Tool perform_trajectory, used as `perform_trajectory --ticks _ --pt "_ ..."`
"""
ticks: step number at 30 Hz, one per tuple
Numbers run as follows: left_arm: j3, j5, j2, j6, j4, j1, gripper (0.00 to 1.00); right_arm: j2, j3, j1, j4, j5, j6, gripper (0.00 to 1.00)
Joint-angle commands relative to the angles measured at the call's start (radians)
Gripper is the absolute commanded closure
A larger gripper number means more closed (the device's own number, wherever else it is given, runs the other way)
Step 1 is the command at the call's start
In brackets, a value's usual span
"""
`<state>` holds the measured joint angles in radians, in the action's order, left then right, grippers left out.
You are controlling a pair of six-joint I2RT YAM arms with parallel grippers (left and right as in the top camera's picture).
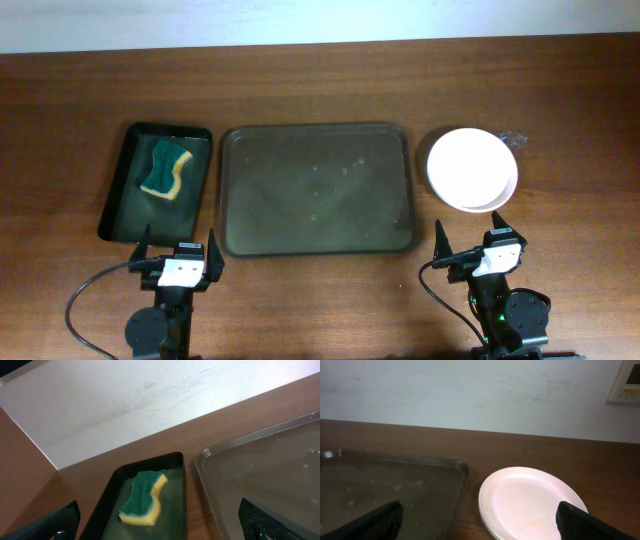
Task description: Clean dirty plates on tray and stack at the side
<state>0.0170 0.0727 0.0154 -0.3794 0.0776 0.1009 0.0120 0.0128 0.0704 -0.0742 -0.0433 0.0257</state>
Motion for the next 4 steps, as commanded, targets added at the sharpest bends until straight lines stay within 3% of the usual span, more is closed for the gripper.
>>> perform_trajectory --ticks 1,4 --pt "-0.008 0.01 -0.01 -0.015 -0.003 -0.005 0.01 -0.006 -0.007 -0.005 0.0 -0.009 -0.011 0.02" --pt "-0.008 0.01 -0.01 -0.015 -0.003 -0.005 0.01 -0.006 -0.007 -0.005 0.0 -0.009 -0.011 0.02"
